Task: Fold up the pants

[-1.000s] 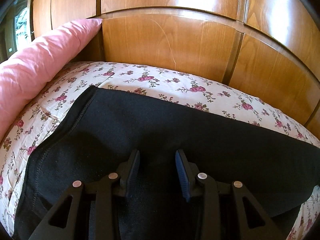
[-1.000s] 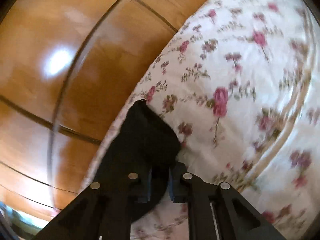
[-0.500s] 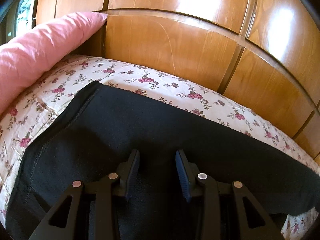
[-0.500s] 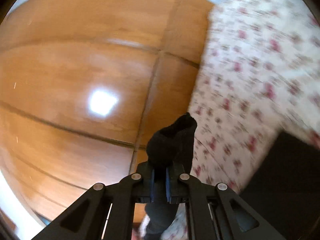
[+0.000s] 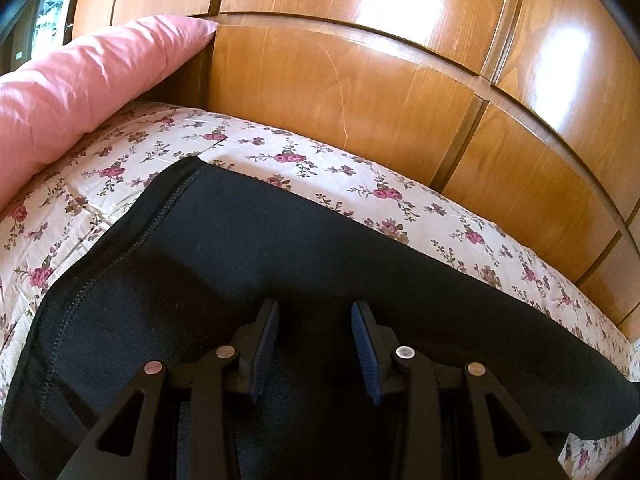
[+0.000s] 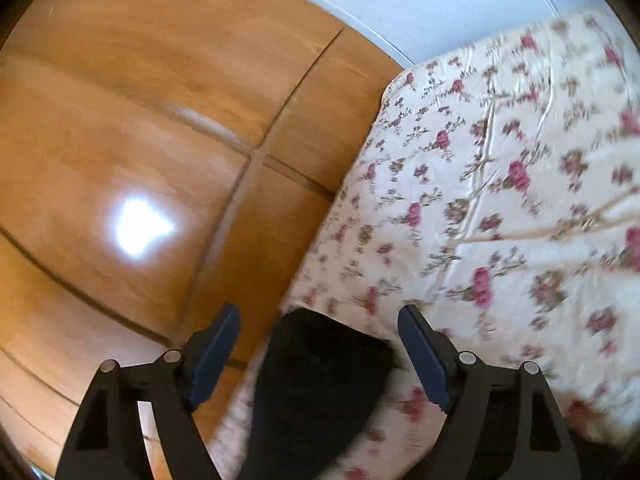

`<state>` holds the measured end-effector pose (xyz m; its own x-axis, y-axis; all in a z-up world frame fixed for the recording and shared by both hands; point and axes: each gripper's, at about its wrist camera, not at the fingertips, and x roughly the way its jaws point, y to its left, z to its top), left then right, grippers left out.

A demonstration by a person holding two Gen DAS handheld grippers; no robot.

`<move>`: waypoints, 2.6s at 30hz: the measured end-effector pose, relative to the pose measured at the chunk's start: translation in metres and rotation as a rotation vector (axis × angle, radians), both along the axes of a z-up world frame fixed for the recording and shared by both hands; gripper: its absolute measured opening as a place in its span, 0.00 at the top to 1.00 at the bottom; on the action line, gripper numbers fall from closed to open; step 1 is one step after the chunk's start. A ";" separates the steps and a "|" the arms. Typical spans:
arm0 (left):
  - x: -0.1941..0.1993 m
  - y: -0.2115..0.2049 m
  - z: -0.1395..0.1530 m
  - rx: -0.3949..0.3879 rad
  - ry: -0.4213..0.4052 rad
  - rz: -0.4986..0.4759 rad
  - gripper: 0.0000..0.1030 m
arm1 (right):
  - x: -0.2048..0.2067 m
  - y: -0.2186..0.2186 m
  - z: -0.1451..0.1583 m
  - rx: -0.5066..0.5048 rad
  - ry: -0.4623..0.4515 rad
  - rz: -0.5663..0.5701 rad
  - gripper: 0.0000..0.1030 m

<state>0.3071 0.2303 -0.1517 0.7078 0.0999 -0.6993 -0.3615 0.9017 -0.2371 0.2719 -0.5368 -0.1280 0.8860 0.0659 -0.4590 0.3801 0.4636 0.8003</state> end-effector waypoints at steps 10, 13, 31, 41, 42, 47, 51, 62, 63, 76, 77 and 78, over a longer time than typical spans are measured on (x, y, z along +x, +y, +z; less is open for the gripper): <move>0.000 0.001 0.000 -0.009 -0.003 0.001 0.63 | 0.020 0.017 -0.031 -0.035 0.143 0.204 0.33; 0.000 0.001 -0.001 -0.009 -0.004 0.001 0.63 | 0.070 0.037 -0.028 -0.107 0.208 0.286 0.57; -0.002 0.006 -0.003 -0.060 -0.030 0.006 0.62 | 0.076 0.026 -0.065 0.055 0.206 0.223 0.30; -0.002 0.006 -0.003 -0.068 -0.033 0.007 0.62 | 0.125 0.045 0.036 0.044 -0.031 0.280 0.86; -0.003 0.006 -0.003 -0.070 -0.034 0.007 0.62 | 0.115 0.041 0.057 0.042 -0.111 0.265 0.86; -0.005 0.008 -0.004 -0.096 -0.051 0.002 0.62 | 0.091 0.007 0.076 -0.121 -0.061 0.168 0.89; -0.005 0.009 -0.004 -0.109 -0.057 0.000 0.61 | 0.083 -0.010 -0.019 -0.087 0.255 0.141 0.89; -0.004 0.010 -0.006 -0.108 -0.057 -0.004 0.61 | 0.045 0.035 -0.035 -0.347 0.336 0.073 0.43; -0.004 0.010 -0.006 -0.107 -0.056 -0.004 0.61 | 0.044 0.046 -0.027 -0.362 0.288 0.091 0.43; -0.001 0.005 0.000 -0.107 -0.018 -0.042 0.46 | 0.074 0.171 -0.045 -0.724 0.389 0.450 0.40; 0.000 0.003 0.001 -0.109 -0.012 -0.059 0.38 | 0.072 0.172 -0.045 -0.735 0.391 0.452 0.38; 0.002 0.001 0.004 -0.101 0.007 -0.086 0.36 | 0.071 0.173 -0.044 -0.741 0.391 0.454 0.38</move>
<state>0.3090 0.2310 -0.1480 0.7059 -0.0321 -0.7076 -0.2855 0.9014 -0.3256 0.3425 -0.3634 -0.1724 0.6221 -0.0613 -0.7805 0.2180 0.9711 0.0975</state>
